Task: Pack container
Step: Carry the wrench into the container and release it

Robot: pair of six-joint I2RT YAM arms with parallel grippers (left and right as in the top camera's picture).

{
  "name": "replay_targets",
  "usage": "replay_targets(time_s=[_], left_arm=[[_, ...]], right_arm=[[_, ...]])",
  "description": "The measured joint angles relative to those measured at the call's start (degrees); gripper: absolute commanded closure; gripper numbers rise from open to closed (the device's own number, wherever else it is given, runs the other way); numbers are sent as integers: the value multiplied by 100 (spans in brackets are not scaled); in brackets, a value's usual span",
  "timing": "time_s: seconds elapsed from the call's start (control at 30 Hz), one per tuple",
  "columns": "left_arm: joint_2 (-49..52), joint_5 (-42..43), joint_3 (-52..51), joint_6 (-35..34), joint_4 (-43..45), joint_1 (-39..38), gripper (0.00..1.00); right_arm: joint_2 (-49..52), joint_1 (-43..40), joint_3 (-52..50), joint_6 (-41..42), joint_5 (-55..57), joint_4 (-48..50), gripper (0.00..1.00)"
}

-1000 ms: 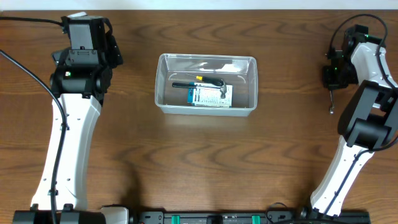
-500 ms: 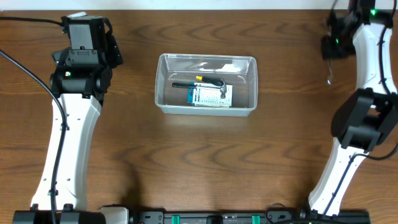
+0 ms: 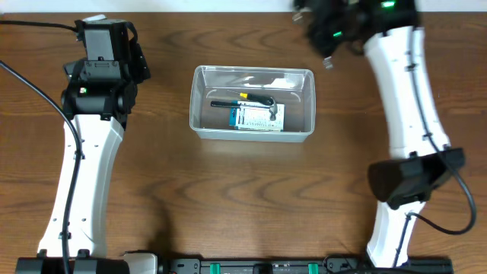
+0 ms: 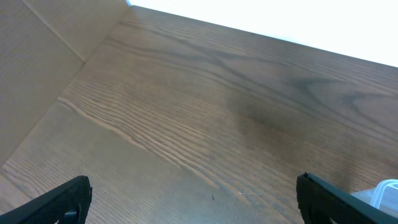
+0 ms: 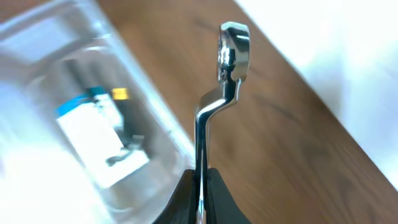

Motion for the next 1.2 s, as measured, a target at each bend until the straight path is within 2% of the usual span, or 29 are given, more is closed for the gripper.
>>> replay_targets(time_s=[0.23,0.4,0.97,1.1,1.13,1.2], left_arm=[[0,0,0,0,0,0,2],[0,0,0,0,0,0,2],[0,0,0,0,0,0,2],[0,0,0,0,-2,0,2],[0,0,0,0,-2,0,2],[0,-2,0,0,0,0,2]], right_arm=[[105,1016,-37,-529,-28,-254,99],[234,1405,-380,-837,-22,-258,99],[632,1523,-2365,-1121,155,616,93],[632,1523,-2575,-1117,164,717,84],[632,1523,-2583,-1115,164,748,79],[632,1523,-2583,-1064,164,846,56]])
